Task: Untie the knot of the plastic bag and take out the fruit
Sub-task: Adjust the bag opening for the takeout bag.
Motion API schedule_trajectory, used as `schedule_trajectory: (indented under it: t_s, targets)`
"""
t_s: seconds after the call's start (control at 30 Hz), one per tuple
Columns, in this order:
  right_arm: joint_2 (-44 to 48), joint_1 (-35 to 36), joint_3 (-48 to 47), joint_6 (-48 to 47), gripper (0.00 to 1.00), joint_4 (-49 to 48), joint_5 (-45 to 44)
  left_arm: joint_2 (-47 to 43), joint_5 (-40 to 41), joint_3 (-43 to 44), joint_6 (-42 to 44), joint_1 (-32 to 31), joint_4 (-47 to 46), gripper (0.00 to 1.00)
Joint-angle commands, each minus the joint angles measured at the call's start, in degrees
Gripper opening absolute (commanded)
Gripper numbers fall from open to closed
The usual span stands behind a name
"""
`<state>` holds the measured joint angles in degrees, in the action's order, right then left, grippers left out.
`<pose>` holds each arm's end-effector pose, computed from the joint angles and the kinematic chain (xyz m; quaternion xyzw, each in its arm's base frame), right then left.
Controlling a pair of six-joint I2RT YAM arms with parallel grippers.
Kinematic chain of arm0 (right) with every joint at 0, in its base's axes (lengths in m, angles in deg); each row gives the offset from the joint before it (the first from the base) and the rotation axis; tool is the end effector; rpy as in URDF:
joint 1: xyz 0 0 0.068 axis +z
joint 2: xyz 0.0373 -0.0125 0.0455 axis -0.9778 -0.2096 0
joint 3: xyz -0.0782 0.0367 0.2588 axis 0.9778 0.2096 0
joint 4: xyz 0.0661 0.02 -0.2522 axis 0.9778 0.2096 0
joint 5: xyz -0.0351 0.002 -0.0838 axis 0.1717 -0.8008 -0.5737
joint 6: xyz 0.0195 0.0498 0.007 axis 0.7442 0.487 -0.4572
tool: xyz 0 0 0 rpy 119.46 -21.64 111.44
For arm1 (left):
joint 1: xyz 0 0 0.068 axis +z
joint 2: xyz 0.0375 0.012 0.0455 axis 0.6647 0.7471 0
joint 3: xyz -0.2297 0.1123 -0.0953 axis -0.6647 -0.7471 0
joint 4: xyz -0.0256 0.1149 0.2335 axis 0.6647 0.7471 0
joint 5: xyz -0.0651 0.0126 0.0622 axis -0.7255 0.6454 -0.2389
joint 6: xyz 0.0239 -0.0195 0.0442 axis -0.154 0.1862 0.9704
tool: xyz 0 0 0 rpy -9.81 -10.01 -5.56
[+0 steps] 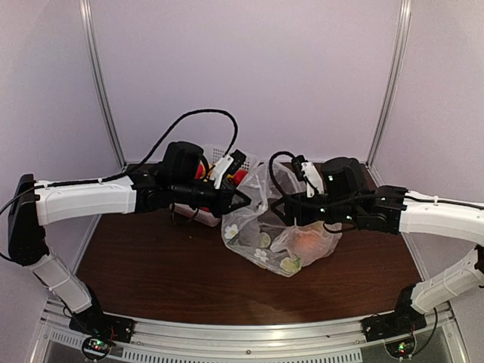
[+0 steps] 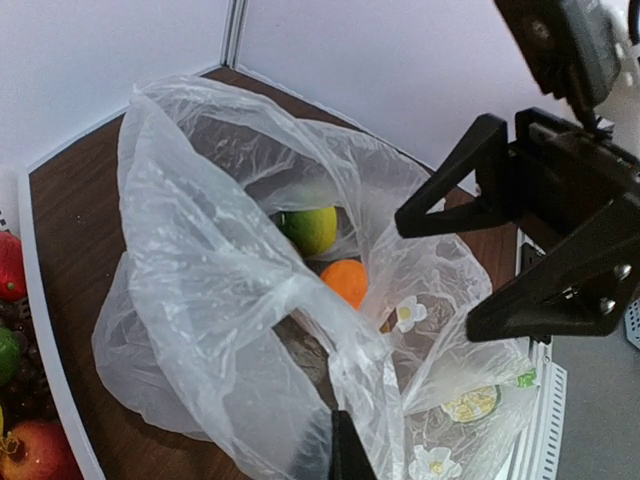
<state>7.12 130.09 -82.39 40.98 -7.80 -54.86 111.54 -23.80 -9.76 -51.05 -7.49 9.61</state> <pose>0.1742 0.2258 0.3050 -0.2043 0.8311 0.3308 0.3977 0.2297 -0.2856 0.2891 0.3361 0.7737 -0.4099 0.3471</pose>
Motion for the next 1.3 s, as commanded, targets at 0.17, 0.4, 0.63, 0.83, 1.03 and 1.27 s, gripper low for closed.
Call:
schedule_trajectory:
  t_s: [0.17,0.4,0.63,0.83,1.03,1.27]
  targets:
    - [-4.5,0.3,3.4,8.8,0.86,5.3,-13.2,-2.0,2.6,-1.3,0.9,0.0,-2.2,0.00]
    - [-2.1,-0.7,10.4,11.4,0.97,13.3,-24.5,-2.8,3.4,-1.4,1.3,0.0,-2.1,0.00]
    - [3.9,-2.1,14.3,13.5,1.00,18.0,-27.3,-3.4,4.8,-1.5,2.0,0.0,-2.0,0.00]
    - [7.9,-2.2,13.2,9.1,0.92,16.3,-22.9,-3.2,3.1,-1.6,2.5,0.0,-2.6,0.00]
    - [12.0,1.8,8.2,4.9,0.74,13.6,-20.5,-2.5,1.2,-1.7,2.6,0.1,-3.1,0.00]
    - [7.8,4.4,3.3,2.7,0.61,9.9,-17.9,-2.1,0.6,-1.7,2.6,-0.2,-3.2,0.00]
